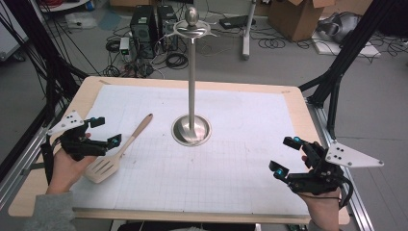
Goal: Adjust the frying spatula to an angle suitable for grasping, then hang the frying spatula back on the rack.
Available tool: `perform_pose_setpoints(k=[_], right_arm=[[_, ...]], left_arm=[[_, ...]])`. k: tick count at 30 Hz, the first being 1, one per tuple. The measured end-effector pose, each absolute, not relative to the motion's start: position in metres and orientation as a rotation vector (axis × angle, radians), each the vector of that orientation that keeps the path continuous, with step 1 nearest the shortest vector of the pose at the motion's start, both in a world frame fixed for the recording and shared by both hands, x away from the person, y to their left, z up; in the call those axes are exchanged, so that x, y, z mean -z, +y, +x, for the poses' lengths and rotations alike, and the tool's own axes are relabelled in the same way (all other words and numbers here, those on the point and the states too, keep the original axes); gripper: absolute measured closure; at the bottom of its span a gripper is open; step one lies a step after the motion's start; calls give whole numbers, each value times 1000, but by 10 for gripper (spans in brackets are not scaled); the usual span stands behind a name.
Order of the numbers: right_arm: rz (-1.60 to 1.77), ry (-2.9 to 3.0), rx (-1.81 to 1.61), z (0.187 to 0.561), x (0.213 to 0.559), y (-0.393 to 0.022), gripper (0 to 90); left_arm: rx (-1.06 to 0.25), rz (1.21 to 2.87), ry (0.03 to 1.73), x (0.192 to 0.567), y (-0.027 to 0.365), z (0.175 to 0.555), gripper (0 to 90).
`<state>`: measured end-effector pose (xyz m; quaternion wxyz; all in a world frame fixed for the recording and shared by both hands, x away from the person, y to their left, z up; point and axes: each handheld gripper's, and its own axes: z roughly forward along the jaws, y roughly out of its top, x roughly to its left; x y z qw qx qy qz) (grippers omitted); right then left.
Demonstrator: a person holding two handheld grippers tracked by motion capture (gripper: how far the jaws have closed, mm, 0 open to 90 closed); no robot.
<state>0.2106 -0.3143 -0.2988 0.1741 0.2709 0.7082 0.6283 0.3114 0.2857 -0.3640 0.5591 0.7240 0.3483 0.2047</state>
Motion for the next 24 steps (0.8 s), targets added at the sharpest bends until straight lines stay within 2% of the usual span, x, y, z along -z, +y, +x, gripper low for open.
perform_pose_setpoints(k=[12, 23, 24], right_arm=[[776, 2014, -1783, 212, 301, -316, 116], [794, 2022, -1769, 209, 303, -318, 116], [793, 2022, -1770, 209, 303, -318, 116]], left_arm=[[-485, 1772, 874, 379, 280, 318, 25], [-472, 1827, 926, 389, 273, 327, 45], [-485, 1838, 937, 390, 273, 327, 68]])
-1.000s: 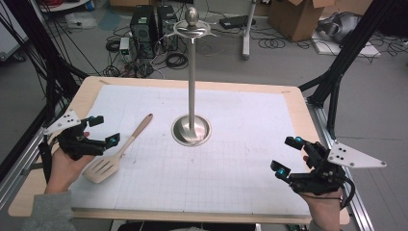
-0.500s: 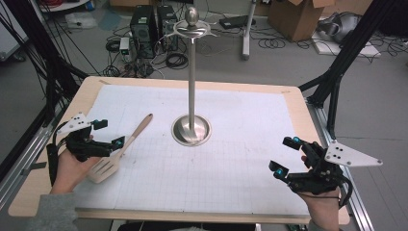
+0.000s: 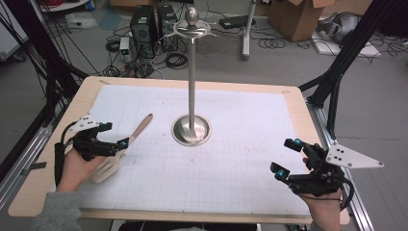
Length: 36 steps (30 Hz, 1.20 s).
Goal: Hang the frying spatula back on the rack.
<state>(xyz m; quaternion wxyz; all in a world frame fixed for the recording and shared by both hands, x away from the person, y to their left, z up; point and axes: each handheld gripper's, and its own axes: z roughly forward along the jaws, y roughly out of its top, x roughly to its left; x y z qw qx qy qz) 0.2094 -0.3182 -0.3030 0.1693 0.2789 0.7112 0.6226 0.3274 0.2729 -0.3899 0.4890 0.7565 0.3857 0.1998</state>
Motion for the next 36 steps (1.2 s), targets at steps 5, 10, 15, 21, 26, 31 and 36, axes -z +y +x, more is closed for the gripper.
perform_pose_setpoints(k=[5, 10, 15, 21, 26, 31, 36], right_arm=[[803, 2021, -1762, 207, 303, -320, 116], [809, 2020, -1762, 205, 303, -321, 116], [818, 2023, -1759, 204, 304, -322, 116], [821, 2029, -1755, 205, 305, -322, 116], [809, 2033, -1753, 205, 305, -321, 116], [808, 2041, -1750, 206, 306, -320, 116], [803, 2044, -1753, 206, 306, -320, 116]], left_arm=[[-496, 1862, 956, 394, 270, 330, 101], [-526, 1894, 961, 396, 266, 332, 137], [-542, 1908, 974, 399, 264, 335, 176], [-499, 1930, 1010, 403, 262, 339, 211], [-482, 1942, 1033, 405, 263, 341, 229], [-496, 1959, 1039, 407, 261, 342, 238], [-509, 1945, 1027, 408, 262, 343, 245]])
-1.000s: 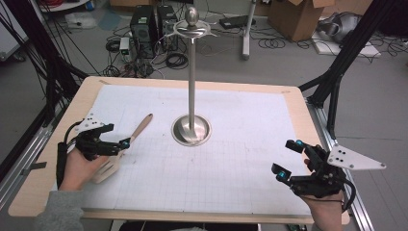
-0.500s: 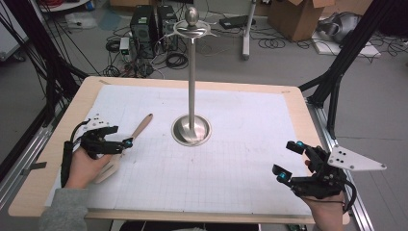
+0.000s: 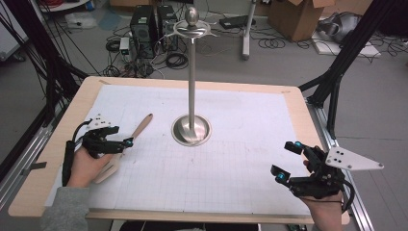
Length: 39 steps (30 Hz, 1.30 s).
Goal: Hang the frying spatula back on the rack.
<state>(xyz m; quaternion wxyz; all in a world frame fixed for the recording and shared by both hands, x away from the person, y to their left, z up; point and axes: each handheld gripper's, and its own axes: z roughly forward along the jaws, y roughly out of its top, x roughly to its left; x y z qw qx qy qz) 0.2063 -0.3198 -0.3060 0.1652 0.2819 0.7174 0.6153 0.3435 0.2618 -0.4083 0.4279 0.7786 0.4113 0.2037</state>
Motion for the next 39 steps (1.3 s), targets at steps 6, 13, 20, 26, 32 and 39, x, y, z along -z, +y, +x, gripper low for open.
perform_pose_setpoints(k=[6, 13, 20, 26, 32, 39], right_arm=[[813, 2047, -1752, 206, 307, -320, 116], [809, 2048, -1752, 206, 307, -320, 116], [807, 2053, -1752, 206, 307, -320, 116], [812, 2052, -1753, 206, 308, -320, 116], [810, 2060, -1748, 207, 309, -319, 116], [805, 2062, -1748, 207, 309, -318, 116]], left_arm=[[-503, 1961, 1045, 412, 262, 347, 260], [-495, 1972, 1066, 415, 261, 349, 283], [-467, 2011, 1081, 417, 260, 351, 345], [-469, 2058, 1096, 421, 257, 353, 377], [-453, 2063, 1117, 424, 258, 354, 420], [-438, 2071, 1139, 427, 257, 355, 455]])
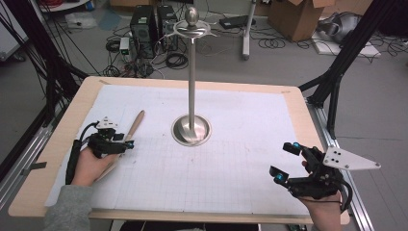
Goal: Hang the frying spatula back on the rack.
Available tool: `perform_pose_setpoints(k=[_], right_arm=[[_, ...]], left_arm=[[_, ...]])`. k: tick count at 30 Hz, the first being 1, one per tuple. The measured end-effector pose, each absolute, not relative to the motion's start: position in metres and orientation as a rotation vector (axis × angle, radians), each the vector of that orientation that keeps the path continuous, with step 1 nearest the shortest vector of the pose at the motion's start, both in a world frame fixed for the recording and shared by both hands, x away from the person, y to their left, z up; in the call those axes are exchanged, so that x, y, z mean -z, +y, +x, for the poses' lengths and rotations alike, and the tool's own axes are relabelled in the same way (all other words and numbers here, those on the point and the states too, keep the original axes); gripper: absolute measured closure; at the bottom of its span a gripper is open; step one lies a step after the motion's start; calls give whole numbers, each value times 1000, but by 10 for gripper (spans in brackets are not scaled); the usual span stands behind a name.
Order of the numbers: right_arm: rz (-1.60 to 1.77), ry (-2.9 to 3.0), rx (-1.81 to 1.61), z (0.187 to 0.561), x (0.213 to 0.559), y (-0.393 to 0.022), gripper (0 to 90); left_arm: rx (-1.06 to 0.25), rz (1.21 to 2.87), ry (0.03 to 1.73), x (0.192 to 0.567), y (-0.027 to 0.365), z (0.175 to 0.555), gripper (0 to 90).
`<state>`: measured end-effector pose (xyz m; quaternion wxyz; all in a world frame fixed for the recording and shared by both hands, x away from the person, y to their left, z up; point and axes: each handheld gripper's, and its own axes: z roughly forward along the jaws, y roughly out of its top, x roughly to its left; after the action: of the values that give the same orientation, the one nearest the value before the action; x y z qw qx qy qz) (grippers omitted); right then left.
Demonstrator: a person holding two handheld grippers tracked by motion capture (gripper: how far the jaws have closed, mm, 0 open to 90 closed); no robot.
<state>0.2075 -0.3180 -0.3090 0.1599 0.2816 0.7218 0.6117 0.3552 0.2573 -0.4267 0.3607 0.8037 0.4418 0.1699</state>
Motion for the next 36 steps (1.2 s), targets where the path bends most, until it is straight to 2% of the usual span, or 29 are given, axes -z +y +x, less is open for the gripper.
perform_pose_setpoints(k=[16, 29, 36], right_arm=[[809, 2072, -1740, 208, 309, -317, 116], [812, 2083, -1735, 208, 310, -315, 116], [806, 2087, -1727, 209, 310, -314, 116]], left_arm=[[-421, 2096, 1192, 437, 255, 356, 507], [-430, 2098, 1222, 435, 255, 353, 655], [-450, 2125, 1206, 435, 253, 350, 683]])
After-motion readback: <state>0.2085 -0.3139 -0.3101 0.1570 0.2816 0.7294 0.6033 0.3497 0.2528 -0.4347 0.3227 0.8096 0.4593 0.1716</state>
